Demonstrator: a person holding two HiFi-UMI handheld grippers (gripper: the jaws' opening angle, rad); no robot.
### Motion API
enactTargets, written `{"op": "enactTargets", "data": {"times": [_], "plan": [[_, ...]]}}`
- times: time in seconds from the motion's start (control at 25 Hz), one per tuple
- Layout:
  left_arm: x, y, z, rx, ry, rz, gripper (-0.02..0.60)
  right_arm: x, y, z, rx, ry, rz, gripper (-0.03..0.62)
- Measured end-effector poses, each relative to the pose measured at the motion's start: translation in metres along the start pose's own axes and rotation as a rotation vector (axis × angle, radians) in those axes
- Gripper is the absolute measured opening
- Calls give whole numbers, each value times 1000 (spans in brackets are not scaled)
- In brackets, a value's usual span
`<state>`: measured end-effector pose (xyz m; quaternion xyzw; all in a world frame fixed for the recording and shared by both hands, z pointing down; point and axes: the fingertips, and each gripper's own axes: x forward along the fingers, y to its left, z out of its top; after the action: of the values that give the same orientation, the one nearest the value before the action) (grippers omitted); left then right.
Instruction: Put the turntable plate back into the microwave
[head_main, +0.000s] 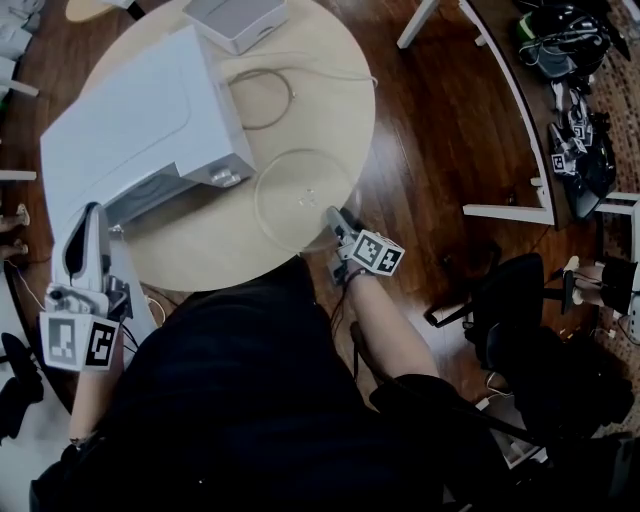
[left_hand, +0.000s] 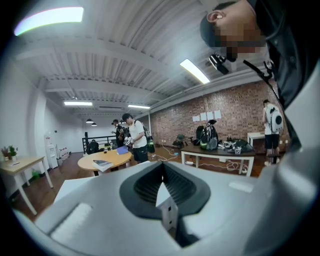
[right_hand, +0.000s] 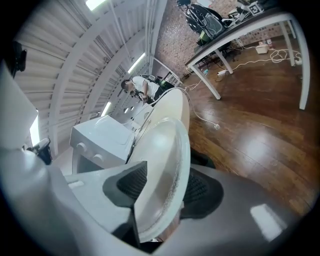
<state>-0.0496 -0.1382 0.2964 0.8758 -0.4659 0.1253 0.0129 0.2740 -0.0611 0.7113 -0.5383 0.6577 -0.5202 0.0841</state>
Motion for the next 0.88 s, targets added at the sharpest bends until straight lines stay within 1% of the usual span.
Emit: {"op": "enactTargets", "data": {"times": [0.08,0.24,0.44,0.68,0.88], "plan": [[0,-1,-1,-7,2,5,3,-1,-1,0,2,6,5,192],[-1,-1,-1,-53,-7,19,3,-2,-1,1,4,19,13,187],[1,-6,2,-67,-18,37,3,-4,-2,2,7,29,14,175],[-3,-13,5,-96,-34,66,3,-7,1,4,32,30,49,149],[-11,-15,1,-106,-43,79,3,-11,6,7,58,16,96,120]]}}
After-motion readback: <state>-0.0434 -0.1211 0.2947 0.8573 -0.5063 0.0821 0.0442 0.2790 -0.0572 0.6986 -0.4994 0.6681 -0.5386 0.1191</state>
